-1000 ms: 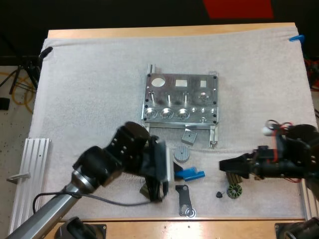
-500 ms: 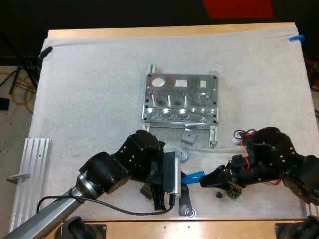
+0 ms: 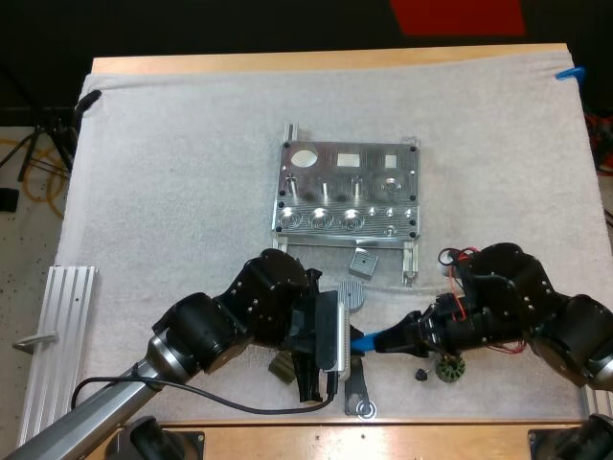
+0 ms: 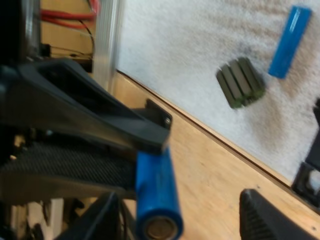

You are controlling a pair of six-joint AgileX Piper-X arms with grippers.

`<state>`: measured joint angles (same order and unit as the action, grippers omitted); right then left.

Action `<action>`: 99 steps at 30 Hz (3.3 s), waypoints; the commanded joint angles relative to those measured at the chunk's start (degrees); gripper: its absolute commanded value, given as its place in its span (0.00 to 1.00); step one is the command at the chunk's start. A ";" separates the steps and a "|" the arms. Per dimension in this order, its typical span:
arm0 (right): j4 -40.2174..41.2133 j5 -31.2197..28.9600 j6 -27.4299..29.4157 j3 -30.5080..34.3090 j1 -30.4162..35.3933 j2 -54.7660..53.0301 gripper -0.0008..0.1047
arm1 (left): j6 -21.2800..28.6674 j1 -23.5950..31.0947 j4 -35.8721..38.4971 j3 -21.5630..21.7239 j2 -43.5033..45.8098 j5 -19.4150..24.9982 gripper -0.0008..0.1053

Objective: Load cells from right to left

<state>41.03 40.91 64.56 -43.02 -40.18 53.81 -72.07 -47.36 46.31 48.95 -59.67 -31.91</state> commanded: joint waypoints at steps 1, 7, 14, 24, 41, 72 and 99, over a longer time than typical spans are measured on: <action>-1.57 0.00 -0.81 -0.06 -0.08 -0.19 0.51 | -0.46 -0.28 -0.40 0.21 0.31 -0.50 0.01; -2.36 0.00 -2.85 -0.06 -0.08 -0.19 0.50 | -0.46 -0.28 -0.40 0.21 0.31 -0.50 0.01; -2.92 0.05 -3.05 -0.06 -0.08 -0.19 0.50 | -0.46 -0.28 -0.61 0.21 0.31 -0.50 0.01; -3.05 0.05 -3.05 -0.06 -0.08 -0.19 0.35 | -2.66 -0.28 -3.55 0.21 0.31 -1.25 0.01; -3.56 -0.38 -0.06 -0.06 -0.08 -0.19 0.15 | -2.66 -0.28 -3.53 0.21 0.31 -1.24 0.01; 3.04 -7.72 15.64 -0.69 -0.08 -0.19 0.15 | -13.24 -0.28 0.12 0.21 8.29 9.31 0.62; 27.48 -36.85 41.75 -17.78 -0.08 2.00 0.15 | -42.51 -0.28 0.12 0.21 13.05 32.98 0.62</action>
<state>67.65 4.71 104.85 -59.66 -40.18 55.28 -113.82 -47.36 46.43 48.95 -47.08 -0.68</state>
